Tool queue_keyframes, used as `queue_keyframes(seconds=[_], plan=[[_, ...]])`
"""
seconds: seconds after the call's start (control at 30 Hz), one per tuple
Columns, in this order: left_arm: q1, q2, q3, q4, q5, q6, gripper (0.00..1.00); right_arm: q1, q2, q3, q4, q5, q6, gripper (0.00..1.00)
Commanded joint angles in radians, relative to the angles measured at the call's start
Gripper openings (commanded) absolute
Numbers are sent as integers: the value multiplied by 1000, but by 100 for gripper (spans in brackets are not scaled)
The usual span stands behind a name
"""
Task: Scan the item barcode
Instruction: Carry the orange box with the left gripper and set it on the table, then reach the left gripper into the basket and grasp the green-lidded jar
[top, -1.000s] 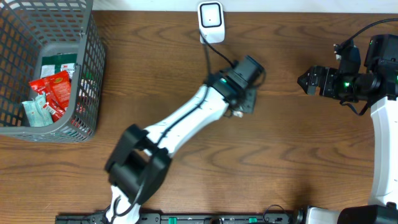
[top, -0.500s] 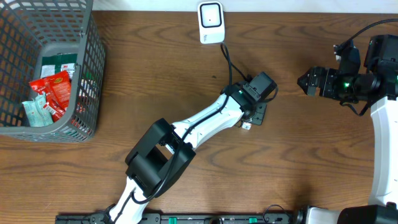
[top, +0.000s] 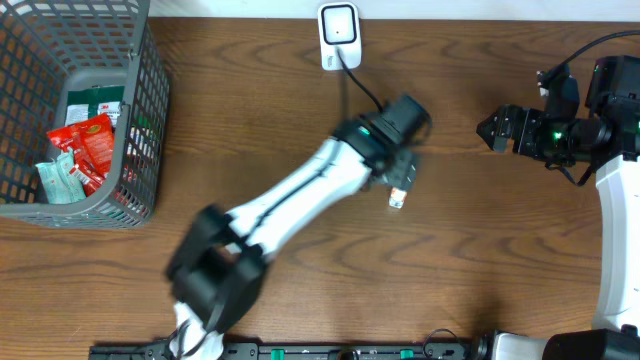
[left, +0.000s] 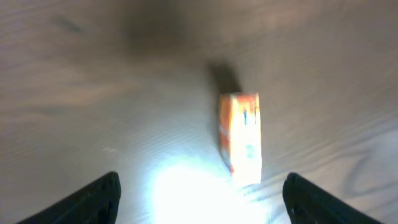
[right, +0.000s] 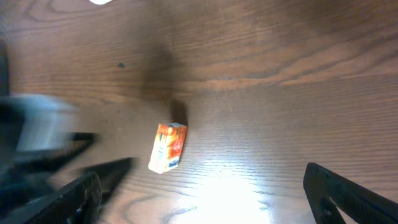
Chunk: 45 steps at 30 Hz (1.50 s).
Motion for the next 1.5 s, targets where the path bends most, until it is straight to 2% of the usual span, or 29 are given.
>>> queue_keyframes(seconds=[0.0,0.07,0.17,0.2,0.33,0.43,0.63,0.8,0.87,1.0,1.07,1.17,1.27,1.47], plan=[[107,-185,113,-88,-45,58,84,0,-14,2,-10,-15,119,99],[183,-254,161,-149,-45,69,84,16,-14,2,-24,-15,144,99],[383,-378,211,-238,-45,72,84,80,-14,2,-48,-8,147,99],[488,-426,211,-261,-45,72,84,105,-14,2,-50,-6,147,99],[757,-509,211,-301,-45,72,84,186,-11,2,-48,51,191,99],[941,-522,211,-307,-45,85,84,242,-3,2,-39,102,209,99],[1168,-455,211,-266,-42,121,86,312,40,2,-43,169,255,99],[1215,-339,211,-252,107,299,96,342,115,2,-56,169,294,99],[1215,-295,210,-238,118,333,98,358,148,2,-58,169,298,94],[1215,-212,210,-228,121,354,98,400,225,2,-52,177,316,92],[1215,-183,210,-224,121,373,98,420,262,2,-42,185,336,95],[1215,-148,210,-208,121,468,98,455,332,2,-14,224,357,99],[1215,-133,208,-177,121,476,98,467,356,2,2,225,356,99],[1214,-94,159,-211,121,480,98,460,356,2,8,228,356,99]])
